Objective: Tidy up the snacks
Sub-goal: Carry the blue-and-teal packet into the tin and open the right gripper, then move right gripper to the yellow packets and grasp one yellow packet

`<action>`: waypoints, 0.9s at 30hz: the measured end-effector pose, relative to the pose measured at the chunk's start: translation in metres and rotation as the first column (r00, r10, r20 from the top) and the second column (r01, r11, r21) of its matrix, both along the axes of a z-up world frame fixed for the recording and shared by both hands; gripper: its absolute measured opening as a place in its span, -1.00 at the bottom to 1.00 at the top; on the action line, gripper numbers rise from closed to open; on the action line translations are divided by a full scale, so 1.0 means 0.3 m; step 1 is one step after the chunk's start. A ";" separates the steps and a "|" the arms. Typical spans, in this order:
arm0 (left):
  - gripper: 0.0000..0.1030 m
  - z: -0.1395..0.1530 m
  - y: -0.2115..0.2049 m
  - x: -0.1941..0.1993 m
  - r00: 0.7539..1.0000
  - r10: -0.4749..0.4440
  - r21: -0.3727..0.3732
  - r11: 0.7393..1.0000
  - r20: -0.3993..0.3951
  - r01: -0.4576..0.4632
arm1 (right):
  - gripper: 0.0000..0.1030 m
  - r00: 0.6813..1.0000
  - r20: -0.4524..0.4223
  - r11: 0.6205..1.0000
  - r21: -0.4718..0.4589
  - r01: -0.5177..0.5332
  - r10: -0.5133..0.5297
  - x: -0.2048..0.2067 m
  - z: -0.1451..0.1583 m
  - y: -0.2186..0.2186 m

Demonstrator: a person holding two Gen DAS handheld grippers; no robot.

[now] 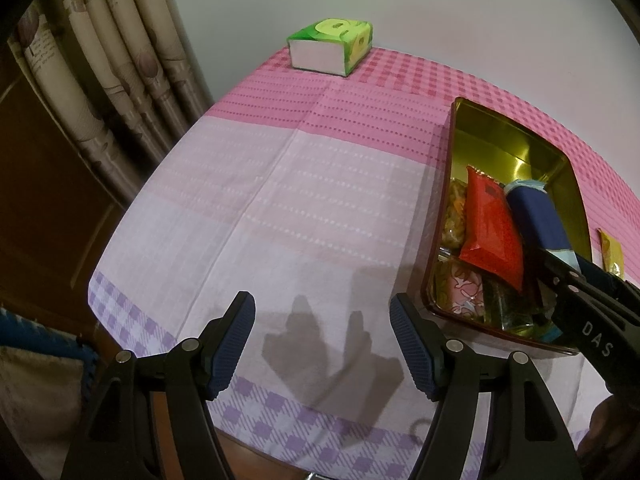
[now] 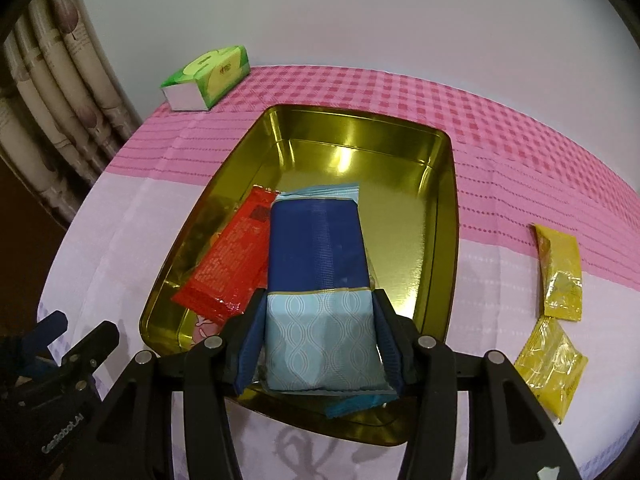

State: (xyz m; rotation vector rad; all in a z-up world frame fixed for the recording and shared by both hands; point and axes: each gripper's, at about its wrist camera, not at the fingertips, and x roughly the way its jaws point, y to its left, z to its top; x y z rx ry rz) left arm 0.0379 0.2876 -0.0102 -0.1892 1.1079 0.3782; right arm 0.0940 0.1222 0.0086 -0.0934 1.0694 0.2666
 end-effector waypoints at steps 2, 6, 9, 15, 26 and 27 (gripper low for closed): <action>0.37 -0.002 0.000 0.001 1.000 0.000 0.001 1.000 -0.001 0.000 | -0.04 1.000 0.001 1.000 0.000 -0.010 0.010 -0.003 -0.001 -0.002; 0.37 -0.005 0.002 0.002 1.000 0.005 0.004 1.000 -0.004 -0.005 | -0.03 1.000 0.008 1.000 -0.006 -0.026 0.026 -0.013 0.001 -0.008; 0.37 -0.009 0.004 0.001 1.000 0.008 0.004 1.000 -0.008 -0.008 | 0.01 1.000 0.000 1.000 0.001 -0.031 0.031 -0.015 -0.002 -0.013; 0.37 -0.011 0.008 0.002 1.000 0.009 0.005 1.000 -0.010 -0.009 | 0.14 0.999 0.008 0.999 0.003 -0.039 0.039 -0.019 0.006 -0.018; 0.37 -0.018 0.017 -0.006 0.999 0.029 0.009 1.000 -0.019 -0.029 | 0.16 0.998 0.050 0.999 0.017 -0.047 0.046 -0.049 0.080 -0.097; 0.37 -0.017 0.018 -0.005 0.999 0.031 0.008 1.000 -0.019 -0.030 | 0.16 0.998 0.056 0.999 0.015 -0.038 0.037 -0.048 0.089 -0.121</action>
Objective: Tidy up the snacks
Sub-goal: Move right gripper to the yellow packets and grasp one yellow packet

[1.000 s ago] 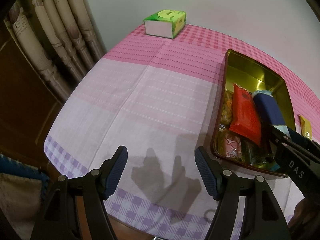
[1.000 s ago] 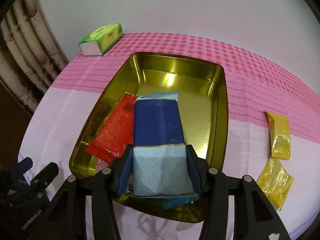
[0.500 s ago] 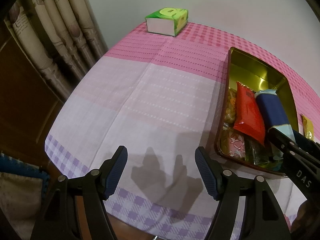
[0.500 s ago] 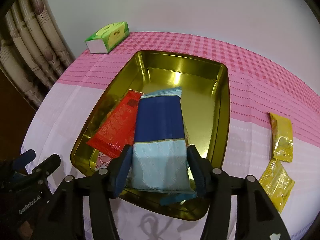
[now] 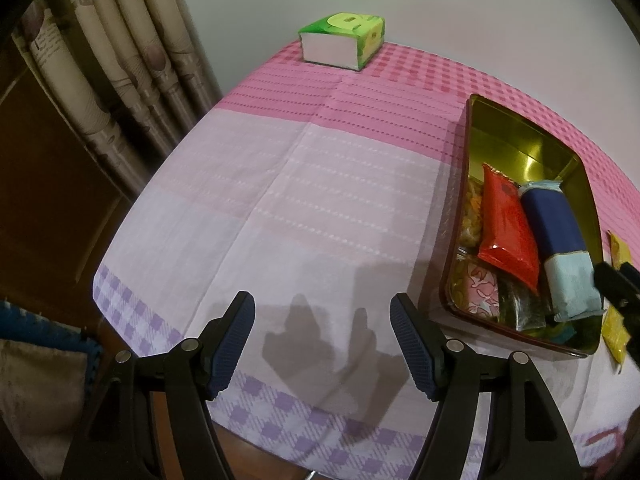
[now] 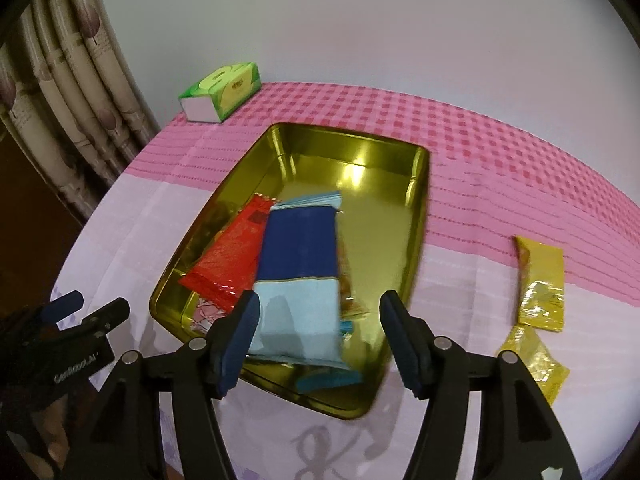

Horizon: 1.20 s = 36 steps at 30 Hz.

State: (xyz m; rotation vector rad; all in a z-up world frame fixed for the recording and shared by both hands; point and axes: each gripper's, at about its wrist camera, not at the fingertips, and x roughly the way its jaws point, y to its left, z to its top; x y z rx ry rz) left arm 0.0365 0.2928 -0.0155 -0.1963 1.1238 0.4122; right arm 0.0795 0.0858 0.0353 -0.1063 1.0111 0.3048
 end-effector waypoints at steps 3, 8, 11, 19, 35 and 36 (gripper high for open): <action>0.37 -0.001 0.000 0.001 1.000 -0.001 0.008 1.000 -0.002 0.001 | 0.16 1.000 0.008 1.000 -0.011 0.029 -0.029 0.013 0.017 -0.068; 0.37 -0.002 -0.002 0.002 1.000 0.001 0.019 1.000 -0.007 -0.001 | 0.22 0.992 0.017 0.990 -0.053 0.129 -0.128 0.070 0.032 -0.248; 0.38 -0.001 -0.006 0.002 1.000 0.003 0.028 1.000 -0.010 -0.003 | 0.25 0.982 0.015 0.978 -0.088 0.188 -0.187 0.118 0.019 -0.362; 0.38 0.002 -0.019 0.000 1.000 0.004 0.064 0.998 -0.014 -0.003 | 0.40 0.973 -0.026 0.962 -0.158 0.223 -0.230 0.231 -0.077 -0.515; 0.38 0.042 -0.113 -0.022 1.000 -0.005 0.098 0.995 0.013 0.004 | 0.40 0.966 -0.108 0.970 -0.099 0.223 -0.233 0.318 -0.201 -0.600; 0.38 0.045 -0.125 -0.025 1.000 -0.009 0.101 0.995 0.009 0.008 | 0.38 0.967 -0.110 0.971 -0.091 0.220 -0.229 0.318 -0.203 -0.604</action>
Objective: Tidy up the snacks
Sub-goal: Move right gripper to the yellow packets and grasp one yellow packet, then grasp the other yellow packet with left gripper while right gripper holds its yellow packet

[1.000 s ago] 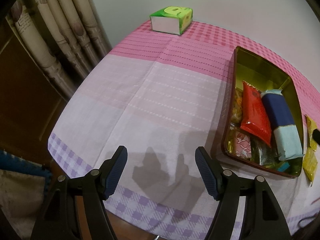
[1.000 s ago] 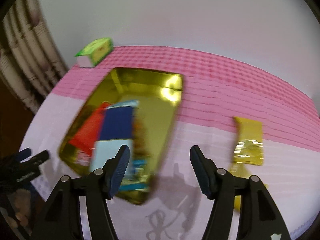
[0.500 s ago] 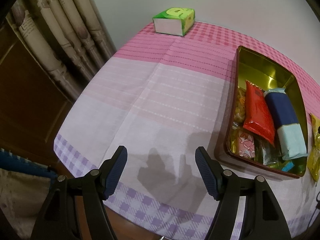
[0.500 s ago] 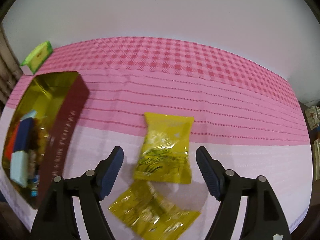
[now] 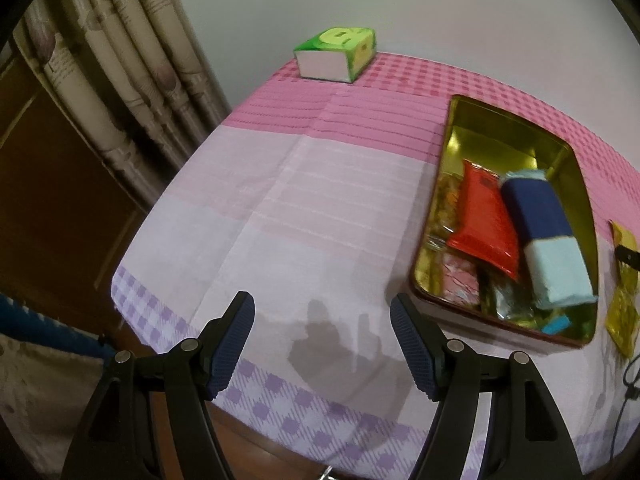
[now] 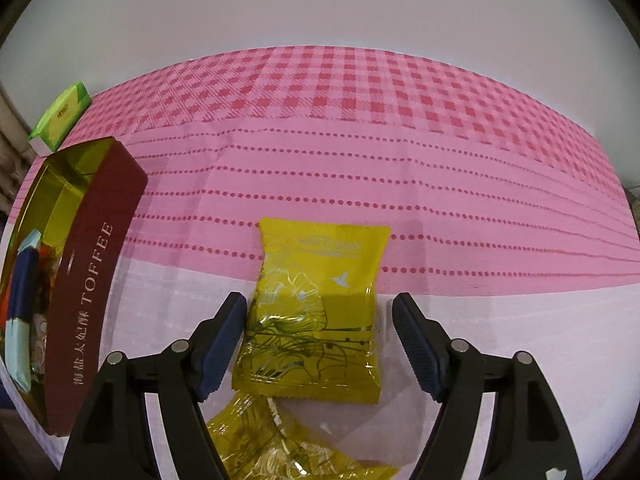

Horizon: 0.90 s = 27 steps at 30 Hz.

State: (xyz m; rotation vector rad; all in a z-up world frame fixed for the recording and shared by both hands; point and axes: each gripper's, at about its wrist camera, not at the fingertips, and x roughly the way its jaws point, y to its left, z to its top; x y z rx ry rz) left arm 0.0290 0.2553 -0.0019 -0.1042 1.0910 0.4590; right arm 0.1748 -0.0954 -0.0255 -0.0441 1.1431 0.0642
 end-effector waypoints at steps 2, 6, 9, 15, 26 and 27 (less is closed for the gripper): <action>0.38 0.008 -0.027 -0.004 1.000 -0.012 0.004 1.000 -0.004 0.012 | 0.37 1.000 -0.002 1.000 0.011 -0.006 0.006 0.000 -0.008 -0.010; 0.38 0.018 -0.093 -0.006 0.999 -0.035 0.006 0.999 -0.014 0.035 | 0.29 0.999 0.014 0.999 0.001 -0.032 0.032 -0.009 -0.003 -0.015; 0.38 0.025 -0.152 0.002 0.998 -0.061 0.010 0.998 -0.020 0.061 | 0.11 0.998 0.029 0.998 -0.023 -0.055 0.056 -0.028 0.000 -0.023; 0.38 0.052 -0.274 0.023 0.992 -0.123 -0.007 0.992 -0.015 0.123 | -0.01 0.995 0.047 0.996 -0.013 -0.089 0.089 -0.058 0.008 -0.069; 0.38 0.067 -0.539 0.075 0.970 -0.241 -0.087 0.967 -0.022 0.238 | -0.02 0.991 0.100 0.996 -0.011 -0.091 0.091 -0.139 0.011 -0.284; 0.38 0.064 -0.560 0.079 0.968 -0.250 -0.098 0.964 -0.024 0.247 | -0.02 0.990 0.104 0.995 -0.008 -0.096 0.096 -0.145 0.011 -0.296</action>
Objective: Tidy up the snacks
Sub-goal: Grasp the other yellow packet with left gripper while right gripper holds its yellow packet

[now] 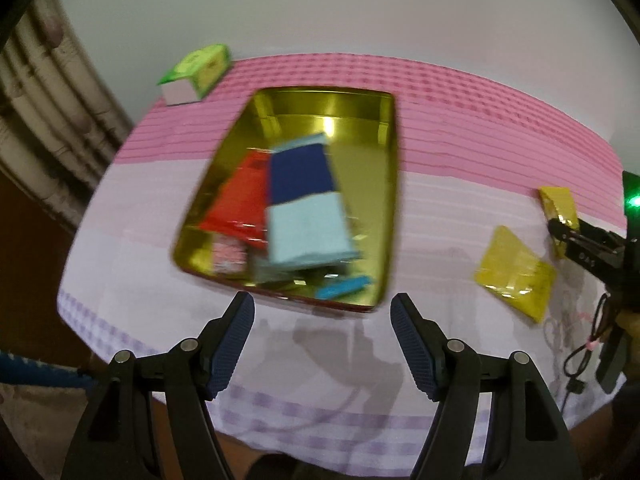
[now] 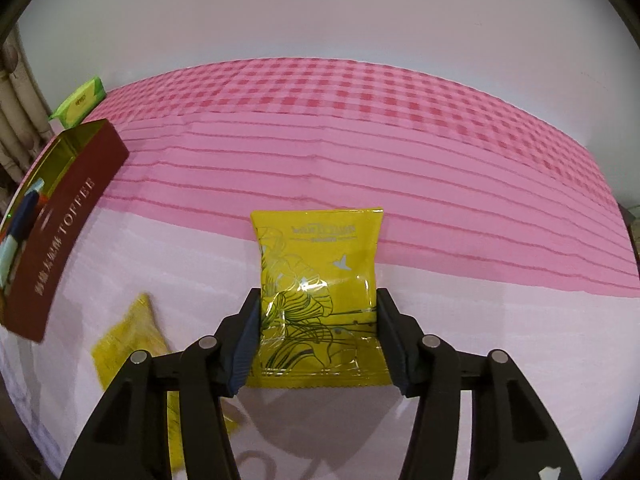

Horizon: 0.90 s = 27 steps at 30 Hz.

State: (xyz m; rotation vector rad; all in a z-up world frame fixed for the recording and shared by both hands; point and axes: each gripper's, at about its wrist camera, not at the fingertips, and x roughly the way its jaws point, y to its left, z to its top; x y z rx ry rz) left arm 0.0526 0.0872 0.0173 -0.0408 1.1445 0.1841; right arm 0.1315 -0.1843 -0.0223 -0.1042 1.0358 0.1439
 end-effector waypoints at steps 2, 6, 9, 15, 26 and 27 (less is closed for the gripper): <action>0.38 -0.006 -0.048 0.010 1.000 -0.019 -0.016 1.000 -0.010 0.019 | -0.02 1.000 0.015 1.000 -0.009 -0.009 0.009 -0.013 -0.002 -0.033; 0.38 -0.016 -0.117 0.027 0.999 -0.035 -0.056 0.998 -0.028 0.033 | -0.02 0.999 0.044 1.000 -0.016 -0.024 0.024 -0.043 -0.007 -0.098; 0.38 -0.032 -0.170 0.040 0.998 -0.039 -0.102 0.994 -0.053 0.034 | -0.02 0.998 0.060 0.999 -0.017 -0.028 0.029 -0.058 -0.009 -0.149; 0.38 -0.063 -0.251 0.061 0.995 -0.024 -0.208 0.978 -0.099 0.003 | -0.02 0.996 0.082 1.000 -0.011 -0.027 0.028 -0.080 -0.009 -0.235; 0.38 -0.134 -0.363 0.143 0.977 0.100 -0.387 0.907 -0.190 -0.168 | 0.00 0.991 0.128 1.000 0.007 -0.028 0.027 -0.110 -0.013 -0.297; 0.39 -0.145 -0.371 0.148 0.973 0.115 -0.396 0.899 -0.199 -0.187 | 0.00 0.991 0.130 1.000 0.007 -0.028 0.027 -0.112 -0.015 -0.295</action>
